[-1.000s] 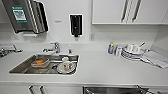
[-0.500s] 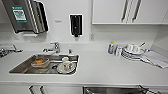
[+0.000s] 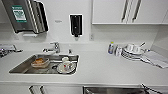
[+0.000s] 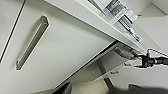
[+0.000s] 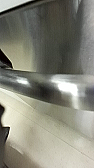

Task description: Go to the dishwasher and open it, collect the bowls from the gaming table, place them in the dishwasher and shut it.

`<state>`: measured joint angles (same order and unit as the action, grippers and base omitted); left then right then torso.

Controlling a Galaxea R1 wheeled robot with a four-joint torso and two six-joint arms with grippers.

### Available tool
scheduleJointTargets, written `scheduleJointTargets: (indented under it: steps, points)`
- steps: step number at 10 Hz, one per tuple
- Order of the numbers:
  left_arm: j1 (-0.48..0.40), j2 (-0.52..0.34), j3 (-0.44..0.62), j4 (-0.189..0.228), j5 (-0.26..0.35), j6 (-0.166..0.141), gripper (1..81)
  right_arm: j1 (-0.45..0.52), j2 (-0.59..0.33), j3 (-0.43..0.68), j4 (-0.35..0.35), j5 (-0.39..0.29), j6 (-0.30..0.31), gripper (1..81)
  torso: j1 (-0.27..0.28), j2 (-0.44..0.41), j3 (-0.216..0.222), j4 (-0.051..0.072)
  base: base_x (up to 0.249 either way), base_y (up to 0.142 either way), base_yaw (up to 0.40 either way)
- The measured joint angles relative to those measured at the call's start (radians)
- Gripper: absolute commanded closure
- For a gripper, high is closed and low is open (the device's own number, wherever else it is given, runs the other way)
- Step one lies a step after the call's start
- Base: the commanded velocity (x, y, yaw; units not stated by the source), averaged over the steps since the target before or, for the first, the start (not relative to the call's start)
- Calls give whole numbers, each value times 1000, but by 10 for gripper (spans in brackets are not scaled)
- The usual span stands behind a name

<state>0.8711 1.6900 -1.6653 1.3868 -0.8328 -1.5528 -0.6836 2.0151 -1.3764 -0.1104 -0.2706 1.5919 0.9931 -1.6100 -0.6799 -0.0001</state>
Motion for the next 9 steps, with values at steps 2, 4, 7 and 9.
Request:
scheduleJointTargets:
  steps: [2,4,7,9]
  points:
    - [0,0,2,13,-7,-8,10,-1,0,1,-17,0,3,10,0,0,0,0,0,0,0]
    - [0,7,2,17,-22,-15,10,-4,1,1,-25,4,3,10,0,0,0,0,0,0,0]
    - [0,8,2,20,-24,-17,10,-3,39,-4,-27,-8,7,10,0,0,0,0,0,0,0]
    - [0,9,1,20,-24,-20,10,-4,97,-30,-27,-21,7,10,0,0,0,0,0,0,0]
